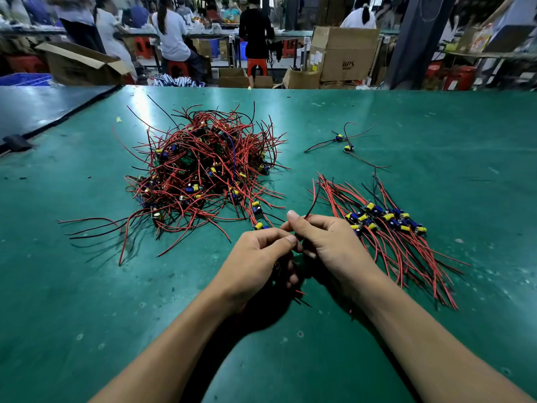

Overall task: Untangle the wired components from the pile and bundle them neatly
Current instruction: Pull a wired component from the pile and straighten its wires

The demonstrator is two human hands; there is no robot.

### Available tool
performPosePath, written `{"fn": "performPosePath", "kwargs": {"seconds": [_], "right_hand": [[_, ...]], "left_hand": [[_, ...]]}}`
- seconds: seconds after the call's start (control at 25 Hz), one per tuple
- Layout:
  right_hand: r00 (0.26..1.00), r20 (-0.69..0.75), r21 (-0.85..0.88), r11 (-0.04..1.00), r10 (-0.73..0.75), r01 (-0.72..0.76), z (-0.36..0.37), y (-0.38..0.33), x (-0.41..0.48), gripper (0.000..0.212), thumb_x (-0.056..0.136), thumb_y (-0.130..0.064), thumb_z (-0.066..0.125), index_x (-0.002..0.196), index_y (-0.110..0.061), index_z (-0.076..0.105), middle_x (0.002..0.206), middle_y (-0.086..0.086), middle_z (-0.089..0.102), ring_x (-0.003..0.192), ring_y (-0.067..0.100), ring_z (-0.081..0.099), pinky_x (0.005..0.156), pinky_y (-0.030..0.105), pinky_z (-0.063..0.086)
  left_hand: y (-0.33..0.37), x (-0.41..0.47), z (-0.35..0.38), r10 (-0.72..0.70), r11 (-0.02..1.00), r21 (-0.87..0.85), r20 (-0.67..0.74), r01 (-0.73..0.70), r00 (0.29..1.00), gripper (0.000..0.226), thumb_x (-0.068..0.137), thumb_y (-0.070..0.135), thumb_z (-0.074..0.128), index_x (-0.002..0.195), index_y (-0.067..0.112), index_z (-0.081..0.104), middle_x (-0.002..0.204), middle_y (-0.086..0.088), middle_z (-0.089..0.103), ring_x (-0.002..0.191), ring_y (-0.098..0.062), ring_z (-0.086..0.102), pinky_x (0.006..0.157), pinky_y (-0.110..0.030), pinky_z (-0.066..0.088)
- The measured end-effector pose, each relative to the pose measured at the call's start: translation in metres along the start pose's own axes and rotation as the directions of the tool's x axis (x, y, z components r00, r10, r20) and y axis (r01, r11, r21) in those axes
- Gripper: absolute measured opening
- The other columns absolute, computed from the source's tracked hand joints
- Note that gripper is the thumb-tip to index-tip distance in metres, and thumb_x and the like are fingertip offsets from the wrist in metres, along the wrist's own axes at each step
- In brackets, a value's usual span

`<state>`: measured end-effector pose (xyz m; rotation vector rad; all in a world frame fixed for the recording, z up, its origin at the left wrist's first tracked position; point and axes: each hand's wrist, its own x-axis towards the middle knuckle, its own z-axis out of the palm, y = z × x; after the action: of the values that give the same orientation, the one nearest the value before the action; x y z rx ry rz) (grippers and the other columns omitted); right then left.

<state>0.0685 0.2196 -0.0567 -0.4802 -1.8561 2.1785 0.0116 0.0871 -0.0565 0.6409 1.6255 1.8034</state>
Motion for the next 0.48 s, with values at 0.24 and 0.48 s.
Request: {"fn": "performPosePath", "kwargs": {"seconds": [0.24,0.48], "right_hand": [[0.974,-0.219,0.028,0.998,-0.054,0.062,-0.010,-0.009,0.009,0.034,0.090,-0.042,0.068,0.076,-0.012,0.075,0.046,-0.010,0.046,0.036,0.006,0.031,0.039,0.016,0.025],[0.966,-0.194,0.510,0.859,0.169,-0.048,-0.018,-0.021,0.015,0.040,0.098,-0.036,0.059,0.070,-0.009,0.065,0.053,-0.008,0.045,0.031,0.003,0.026,0.036,0.015,0.023]], "left_hand": [[0.001,-0.002,-0.003,0.002,0.998,0.058,0.079,-0.007,0.997,0.022,0.097,0.012,0.054,0.078,0.007,0.066,0.057,-0.010,0.055,0.050,-0.023,0.057,0.054,-0.025,0.045],[0.003,-0.001,-0.003,0.024,0.992,0.120,0.108,-0.037,0.994,0.021,0.095,0.012,0.057,0.078,0.009,0.069,0.057,-0.008,0.057,0.052,-0.023,0.056,0.054,-0.026,0.043]]}}
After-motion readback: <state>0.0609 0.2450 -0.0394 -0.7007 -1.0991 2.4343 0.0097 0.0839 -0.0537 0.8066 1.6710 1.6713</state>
